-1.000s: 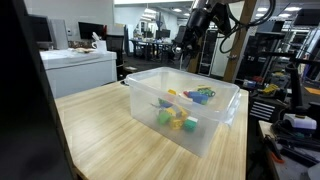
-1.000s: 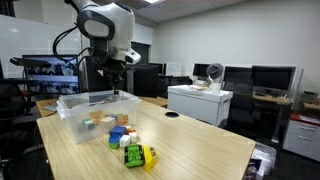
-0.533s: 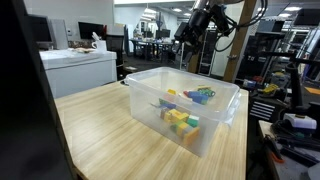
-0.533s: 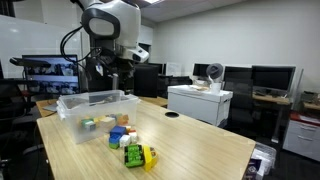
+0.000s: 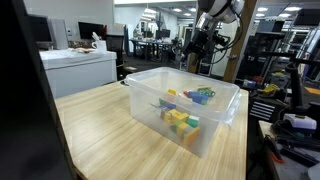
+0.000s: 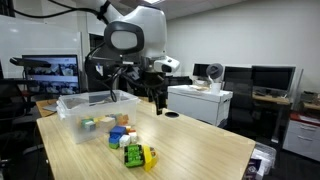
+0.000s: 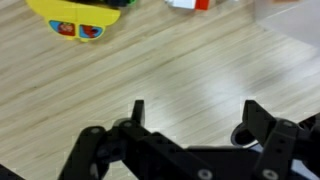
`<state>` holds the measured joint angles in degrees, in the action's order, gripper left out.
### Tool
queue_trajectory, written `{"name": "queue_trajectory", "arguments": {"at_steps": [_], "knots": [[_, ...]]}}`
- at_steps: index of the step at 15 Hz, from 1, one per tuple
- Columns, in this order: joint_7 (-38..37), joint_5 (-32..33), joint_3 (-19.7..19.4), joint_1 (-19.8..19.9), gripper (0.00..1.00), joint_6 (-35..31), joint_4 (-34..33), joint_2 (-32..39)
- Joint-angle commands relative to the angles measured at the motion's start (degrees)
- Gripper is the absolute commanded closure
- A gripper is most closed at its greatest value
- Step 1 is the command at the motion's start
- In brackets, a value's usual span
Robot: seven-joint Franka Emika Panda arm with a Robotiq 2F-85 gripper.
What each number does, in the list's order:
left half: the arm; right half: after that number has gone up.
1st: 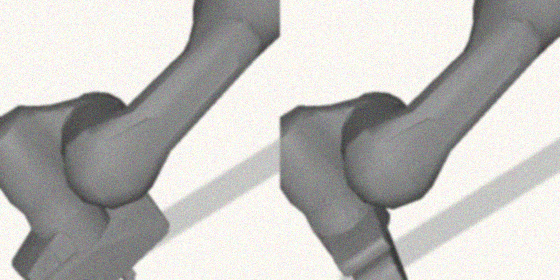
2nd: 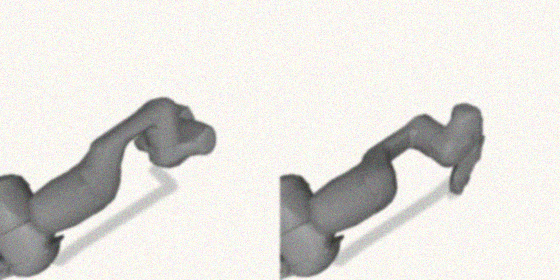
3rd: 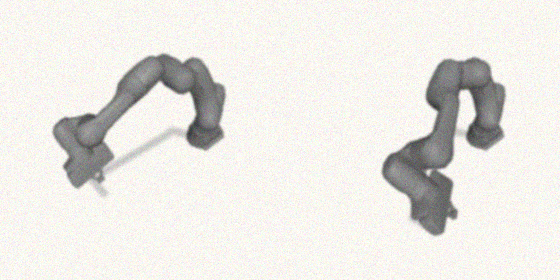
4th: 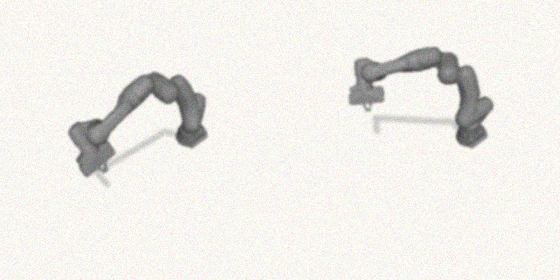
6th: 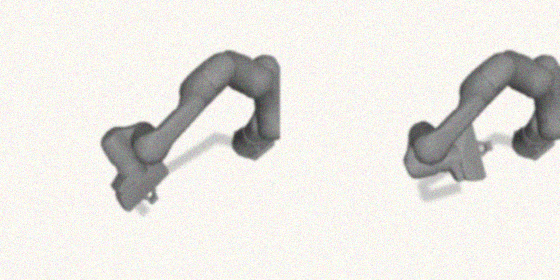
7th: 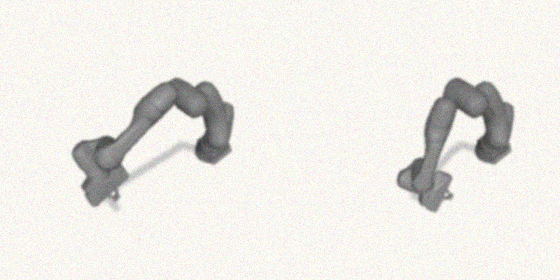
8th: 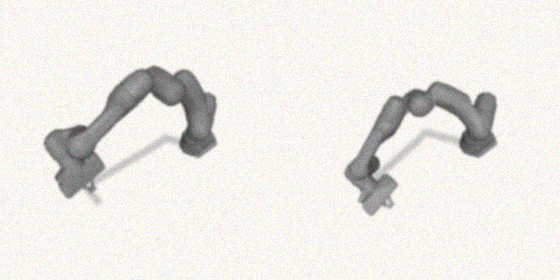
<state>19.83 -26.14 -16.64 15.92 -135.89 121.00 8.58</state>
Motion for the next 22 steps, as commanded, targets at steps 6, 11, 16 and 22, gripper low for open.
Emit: {"name": "queue_trajectory", "arguments": {"at_steps": [6, 11, 16, 22], "knots": [[21.8, 8.9, 2.4, 7.9, 0.00, -6.7, -2.3, 6.6], [39.6, 8.4, 4.1, 11.2, 0.00, -6.2, -0.3, 6.6], [56.3, 8.5, 4.9, 12.0, 0.00, -6.9, 1.8, 6.0], [73.5, 8.0, 6.2, 11.6, 0.00, -7.7, 3.9, 6.4]]}}
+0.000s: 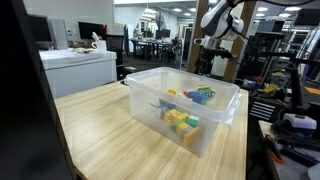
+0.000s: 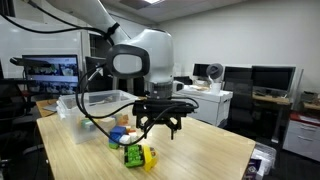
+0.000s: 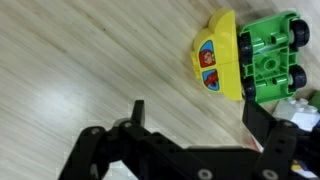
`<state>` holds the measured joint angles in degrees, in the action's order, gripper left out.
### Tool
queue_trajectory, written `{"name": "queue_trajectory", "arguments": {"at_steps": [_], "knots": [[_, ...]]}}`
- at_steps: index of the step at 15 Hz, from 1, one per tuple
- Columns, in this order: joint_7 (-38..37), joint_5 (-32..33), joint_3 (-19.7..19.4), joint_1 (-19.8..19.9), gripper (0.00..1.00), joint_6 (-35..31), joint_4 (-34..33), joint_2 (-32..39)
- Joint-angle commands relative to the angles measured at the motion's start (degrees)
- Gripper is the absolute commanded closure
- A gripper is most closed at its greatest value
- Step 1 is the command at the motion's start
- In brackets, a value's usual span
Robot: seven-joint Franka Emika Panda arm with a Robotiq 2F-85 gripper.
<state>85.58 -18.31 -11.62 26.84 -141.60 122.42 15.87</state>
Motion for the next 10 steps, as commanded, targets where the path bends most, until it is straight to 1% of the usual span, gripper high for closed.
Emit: {"name": "queue_trajectory", "arguments": {"at_steps": [1, 3, 5, 10], "knots": [[10.8, 0.3, 1.4, 0.6, 0.00, -2.4, 2.9, -0.5], [15.8, 0.6, 1.6, 0.5, 0.00, -3.1, 3.6, 0.1], [18.6, 1.0, 1.2, 0.5, 0.00, -3.6, 4.4, 0.8], [21.6, 0.9, 1.3, 0.6, 0.00, -6.9, 5.2, 3.4]]}}
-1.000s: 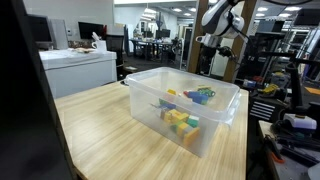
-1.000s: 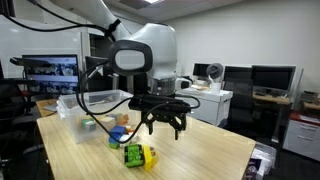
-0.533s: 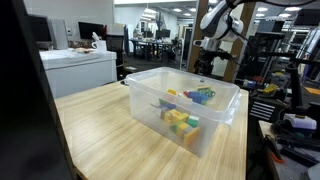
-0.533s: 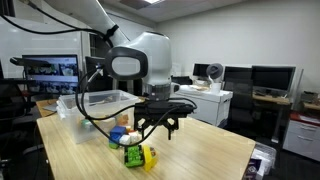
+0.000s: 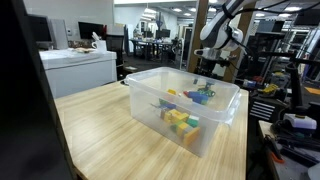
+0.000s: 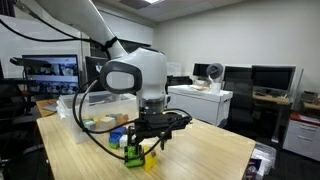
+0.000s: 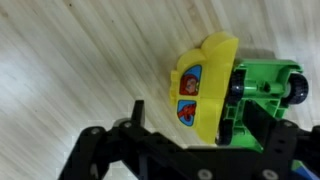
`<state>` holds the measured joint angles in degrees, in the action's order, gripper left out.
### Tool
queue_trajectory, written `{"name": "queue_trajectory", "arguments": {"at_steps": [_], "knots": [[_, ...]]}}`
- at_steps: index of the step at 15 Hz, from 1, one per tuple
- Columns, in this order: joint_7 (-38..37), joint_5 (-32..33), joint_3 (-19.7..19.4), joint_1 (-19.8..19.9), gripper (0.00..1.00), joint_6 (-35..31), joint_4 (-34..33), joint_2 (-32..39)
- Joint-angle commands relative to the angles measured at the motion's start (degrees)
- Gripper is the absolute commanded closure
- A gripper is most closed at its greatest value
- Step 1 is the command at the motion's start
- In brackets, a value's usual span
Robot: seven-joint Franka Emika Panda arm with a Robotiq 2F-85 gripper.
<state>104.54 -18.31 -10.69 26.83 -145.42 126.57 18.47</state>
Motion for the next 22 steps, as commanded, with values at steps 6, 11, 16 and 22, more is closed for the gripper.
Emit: {"name": "queue_trajectory", "arguments": {"at_steps": [6, 11, 16, 22], "knots": [[1.1, 0.2, 0.8, 1.0, 0.55, -5.2, 0.2, 2.4], [-2.0, 0.8, 0.0, 0.6, 0.77, -5.0, -0.5, 1.5], [-12.8, 3.4, -1.6, -1.1, 0.77, 4.6, -3.1, -4.2], [-27.8, -10.1, 0.6, -6.2, 0.77, 24.4, -4.2, -16.8]]}}
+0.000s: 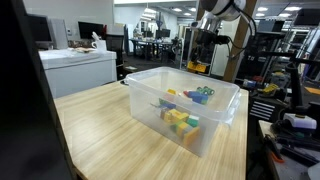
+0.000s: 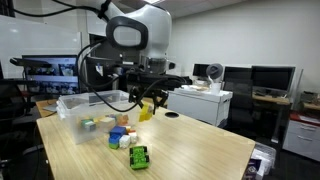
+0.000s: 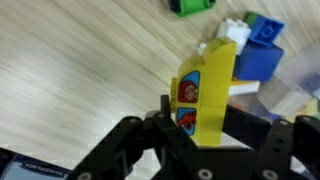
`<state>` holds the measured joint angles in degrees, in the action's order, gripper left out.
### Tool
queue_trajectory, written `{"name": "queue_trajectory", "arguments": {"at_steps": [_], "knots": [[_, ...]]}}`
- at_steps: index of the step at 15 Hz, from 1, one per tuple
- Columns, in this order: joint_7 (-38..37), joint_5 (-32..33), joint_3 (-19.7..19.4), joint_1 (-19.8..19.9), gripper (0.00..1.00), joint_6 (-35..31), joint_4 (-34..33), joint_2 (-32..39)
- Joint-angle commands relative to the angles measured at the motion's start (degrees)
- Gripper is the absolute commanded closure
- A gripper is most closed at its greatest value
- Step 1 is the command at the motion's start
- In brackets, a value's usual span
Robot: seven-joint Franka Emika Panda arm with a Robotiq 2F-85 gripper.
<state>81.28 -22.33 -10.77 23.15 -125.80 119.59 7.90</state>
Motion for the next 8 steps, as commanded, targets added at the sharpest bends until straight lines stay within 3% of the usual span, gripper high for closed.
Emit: {"name": "queue_trajectory", "arguments": {"at_steps": [1, 4, 7, 8], "knots": [[-5.8, -8.9, 0.9, -3.8, 0.77, 6.5, 3.9, -8.3], [-8.6, -15.5, 1.3, -8.4, 0.77, 9.9, 8.2, -14.0], [-11.5, -16.0, 2.0, -13.1, 0.77, 8.8, 16.6, -20.0], [-12.4, -15.9, 2.2, -14.0, 0.27, 8.4, 18.2, -20.8]]}}
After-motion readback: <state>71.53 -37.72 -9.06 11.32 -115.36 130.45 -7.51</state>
